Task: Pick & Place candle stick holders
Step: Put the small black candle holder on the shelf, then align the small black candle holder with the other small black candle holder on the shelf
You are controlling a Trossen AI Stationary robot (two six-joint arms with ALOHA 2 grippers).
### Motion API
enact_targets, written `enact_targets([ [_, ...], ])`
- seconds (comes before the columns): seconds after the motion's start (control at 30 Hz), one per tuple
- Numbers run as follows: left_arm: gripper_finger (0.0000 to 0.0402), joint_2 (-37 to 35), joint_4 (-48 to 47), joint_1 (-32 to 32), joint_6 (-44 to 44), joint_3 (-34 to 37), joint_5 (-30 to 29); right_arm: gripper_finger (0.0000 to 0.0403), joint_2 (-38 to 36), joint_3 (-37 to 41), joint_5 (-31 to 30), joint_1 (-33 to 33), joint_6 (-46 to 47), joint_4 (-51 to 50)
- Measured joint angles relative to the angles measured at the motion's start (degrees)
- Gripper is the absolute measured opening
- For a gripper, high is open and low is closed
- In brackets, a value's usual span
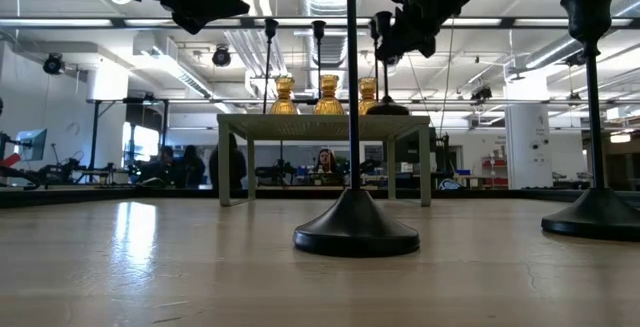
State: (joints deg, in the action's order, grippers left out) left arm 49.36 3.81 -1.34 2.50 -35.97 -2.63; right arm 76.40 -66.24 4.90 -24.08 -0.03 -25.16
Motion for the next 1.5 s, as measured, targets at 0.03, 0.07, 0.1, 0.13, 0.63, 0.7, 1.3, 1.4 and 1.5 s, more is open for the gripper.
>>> enact_targets([
  [0.03,0.0202,0.0,0.0,0.0,0.0,0.0,0.0,0.0011,0.2,0.0,0.2,-0.2,0.0,0.0],
  [0.07,0.0202,0.0,-0.1,0.0,0.0,0.0,0.0,0.0011,0.3,0.0,0.2,-0.3,0.1,-0.1],
  [0.1,0.0202,0.0,-0.1,0.0,0.0,0.0,0.0,0.0011,0.4,0.0,0.1,-0.5,0.3,-0.3],
  [0.13,0.0202,0.0,-0.2,0.0,0.0,0.0,0.0,0.0011,0.4,0.1,0.1,-0.6,0.3,-0.3],
  [0.63,0.0202,0.0,-0.5,0.0,0.0,0.0,0.0,0.0011,0.2,0.8,-0.1,-0.9,0.9,0.3],
  [0.7,0.0202,0.0,-0.4,0.0,0.0,0.0,0.0,0.0013,0.2,0.9,-0.1,-0.9,1.1,0.3],
  [1.3,0.0202,0.0,-0.4,0.0,-0.5,0.0,0.0,0.0146,-1.5,0.9,-0.4,-0.9,1.5,-1.7],
  [1.4,0.0202,0.0,-0.5,0.0,-0.6,0.0,0.0,0.0161,-3.3,0.9,-0.4,-0.9,1.4,-3.7],
  [1.5,0.0202,0.0,-0.4,0.0,-0.6,0.0,0.0,0.0168,-6.1,0.9,-0.4,-0.8,1.4,-6.5],
])
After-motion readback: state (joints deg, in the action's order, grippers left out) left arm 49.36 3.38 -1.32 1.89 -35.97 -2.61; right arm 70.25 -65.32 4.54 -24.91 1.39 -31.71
